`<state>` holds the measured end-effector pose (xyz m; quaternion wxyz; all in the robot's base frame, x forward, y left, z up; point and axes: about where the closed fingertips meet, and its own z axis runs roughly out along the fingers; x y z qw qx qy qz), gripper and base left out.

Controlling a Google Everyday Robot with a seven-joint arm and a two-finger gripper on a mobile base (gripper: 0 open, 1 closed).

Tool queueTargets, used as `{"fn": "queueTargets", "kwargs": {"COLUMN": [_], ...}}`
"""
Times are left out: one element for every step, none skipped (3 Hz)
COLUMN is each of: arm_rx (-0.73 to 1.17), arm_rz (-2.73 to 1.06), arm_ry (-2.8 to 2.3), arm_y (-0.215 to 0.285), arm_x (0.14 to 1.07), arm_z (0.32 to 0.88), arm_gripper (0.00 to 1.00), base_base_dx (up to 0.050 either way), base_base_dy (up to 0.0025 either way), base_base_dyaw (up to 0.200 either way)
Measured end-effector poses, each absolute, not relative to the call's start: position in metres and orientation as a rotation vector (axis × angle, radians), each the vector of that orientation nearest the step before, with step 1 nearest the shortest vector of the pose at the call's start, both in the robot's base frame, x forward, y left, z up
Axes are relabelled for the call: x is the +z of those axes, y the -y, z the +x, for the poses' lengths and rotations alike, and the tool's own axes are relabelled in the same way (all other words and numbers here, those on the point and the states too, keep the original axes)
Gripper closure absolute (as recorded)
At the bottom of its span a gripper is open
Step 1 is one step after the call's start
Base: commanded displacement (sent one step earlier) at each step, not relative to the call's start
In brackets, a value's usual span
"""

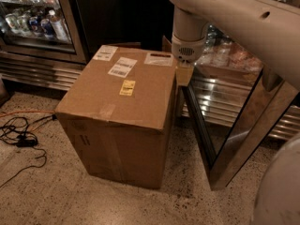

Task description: Close left fridge door

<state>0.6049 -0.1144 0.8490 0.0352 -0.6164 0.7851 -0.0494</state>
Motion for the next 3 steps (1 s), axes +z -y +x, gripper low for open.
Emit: {"fn": "queueTargets", "kwargs": {"arm_rx": [-0.155, -0.155, -0.155], "arm_rz": [-1.896, -1.896, -1.896], "arm_ry": [-2.411, -2.411, -2.411], "arm_y": [0.1144, 0.1144, 0.1144], "arm_x": [0.8486, 0.8486, 0.8486], "arm_z": [0.6048, 0.6048, 0.6048], "arm_gripper": [1.0, 1.0, 1.0], "base_base_dx": [0.03, 0.02, 0.0], "base_base_dy": [-0.00223, -0.00211, 0.00012], "base_base_dyaw": [-0.163, -0.18, -0.191]}}
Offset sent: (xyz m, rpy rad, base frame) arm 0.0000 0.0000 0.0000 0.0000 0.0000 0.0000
